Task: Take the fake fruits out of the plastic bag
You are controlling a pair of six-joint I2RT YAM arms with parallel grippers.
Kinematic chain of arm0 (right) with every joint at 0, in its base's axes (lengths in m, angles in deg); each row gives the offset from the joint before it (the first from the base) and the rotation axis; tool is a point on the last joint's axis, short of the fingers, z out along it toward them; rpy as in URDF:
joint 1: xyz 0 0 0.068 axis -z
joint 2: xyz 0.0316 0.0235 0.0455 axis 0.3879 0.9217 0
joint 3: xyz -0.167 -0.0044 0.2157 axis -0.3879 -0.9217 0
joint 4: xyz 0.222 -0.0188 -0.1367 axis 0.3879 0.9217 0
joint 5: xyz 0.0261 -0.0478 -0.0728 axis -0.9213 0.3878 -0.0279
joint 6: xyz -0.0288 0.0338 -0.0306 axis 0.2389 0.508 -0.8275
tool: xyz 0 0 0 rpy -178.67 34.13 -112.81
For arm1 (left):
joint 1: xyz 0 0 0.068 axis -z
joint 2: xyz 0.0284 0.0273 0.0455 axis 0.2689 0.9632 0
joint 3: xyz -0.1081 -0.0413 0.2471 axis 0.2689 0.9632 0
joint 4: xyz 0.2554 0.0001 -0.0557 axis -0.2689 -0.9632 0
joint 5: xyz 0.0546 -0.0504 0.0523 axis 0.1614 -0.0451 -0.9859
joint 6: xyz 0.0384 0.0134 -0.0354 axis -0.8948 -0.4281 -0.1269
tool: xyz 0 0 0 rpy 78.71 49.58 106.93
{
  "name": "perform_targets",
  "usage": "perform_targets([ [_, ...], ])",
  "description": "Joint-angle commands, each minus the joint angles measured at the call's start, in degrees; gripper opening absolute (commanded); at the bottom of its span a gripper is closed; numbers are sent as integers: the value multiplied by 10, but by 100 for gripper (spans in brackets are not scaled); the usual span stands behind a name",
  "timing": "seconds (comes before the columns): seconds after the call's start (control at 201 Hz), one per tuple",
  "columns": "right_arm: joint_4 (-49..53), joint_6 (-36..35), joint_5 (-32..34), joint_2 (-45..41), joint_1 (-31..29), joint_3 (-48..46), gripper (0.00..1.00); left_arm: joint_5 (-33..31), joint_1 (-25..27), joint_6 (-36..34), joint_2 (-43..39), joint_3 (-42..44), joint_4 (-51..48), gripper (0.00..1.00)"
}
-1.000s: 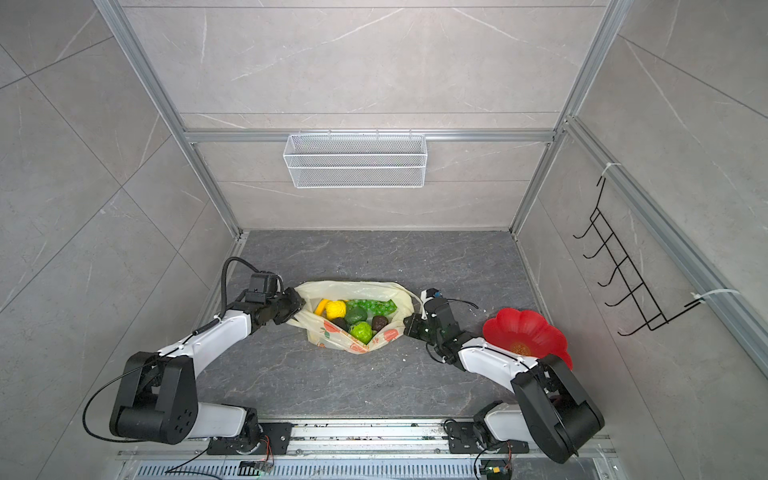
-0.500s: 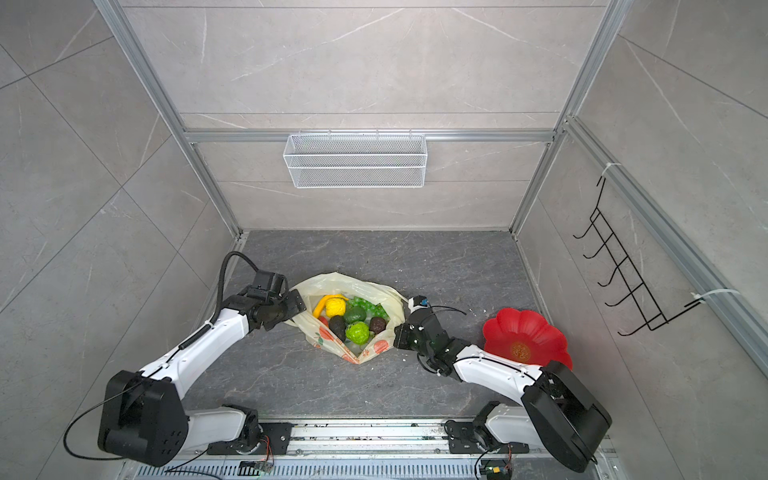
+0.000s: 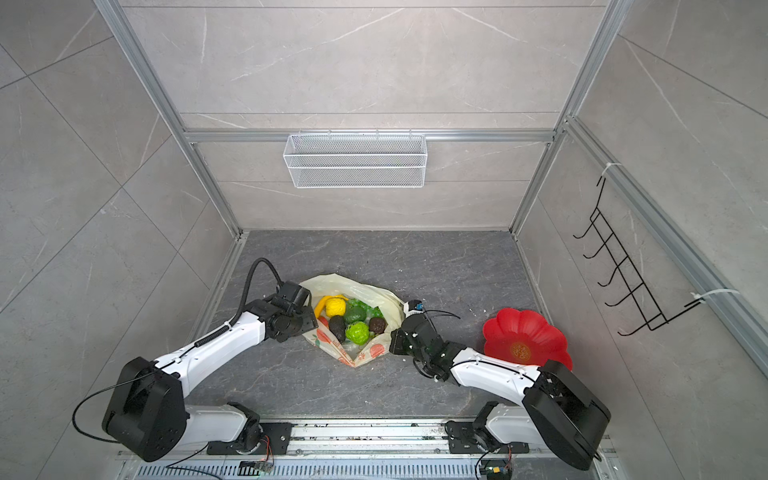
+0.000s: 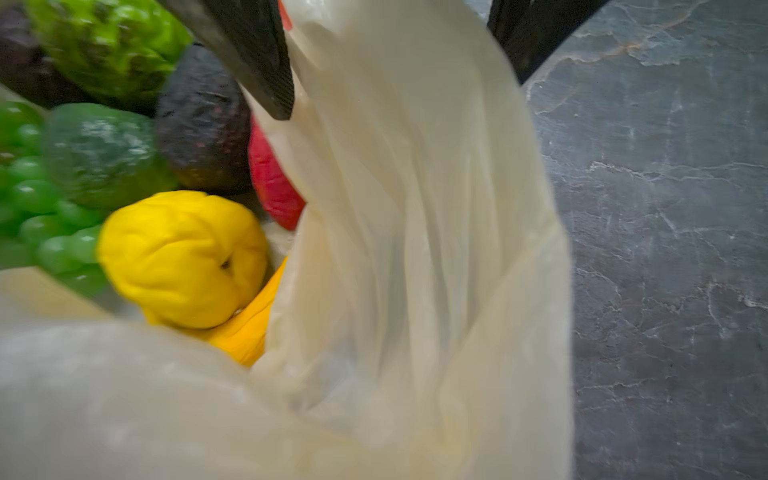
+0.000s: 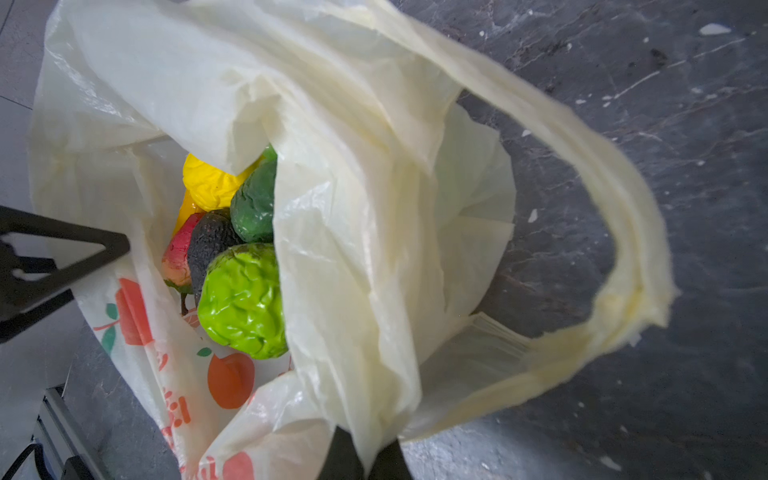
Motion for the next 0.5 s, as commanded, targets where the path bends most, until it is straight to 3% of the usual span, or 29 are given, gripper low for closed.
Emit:
perform_targets([
  [0.0,3,22,-10,-10,19,1,0,5,-1,8,-25,36,36,53],
  [0.204,-42,61,-73,-1,87,-30,0,11,-2,21,-89,123,62,13],
  [0.373,-40,56,-77,22,90,-28,0,17,-6,45,-135,185,80,5],
  [0.493,-42,50,-76,53,89,-21,0,45,-6,37,-104,185,107,1],
])
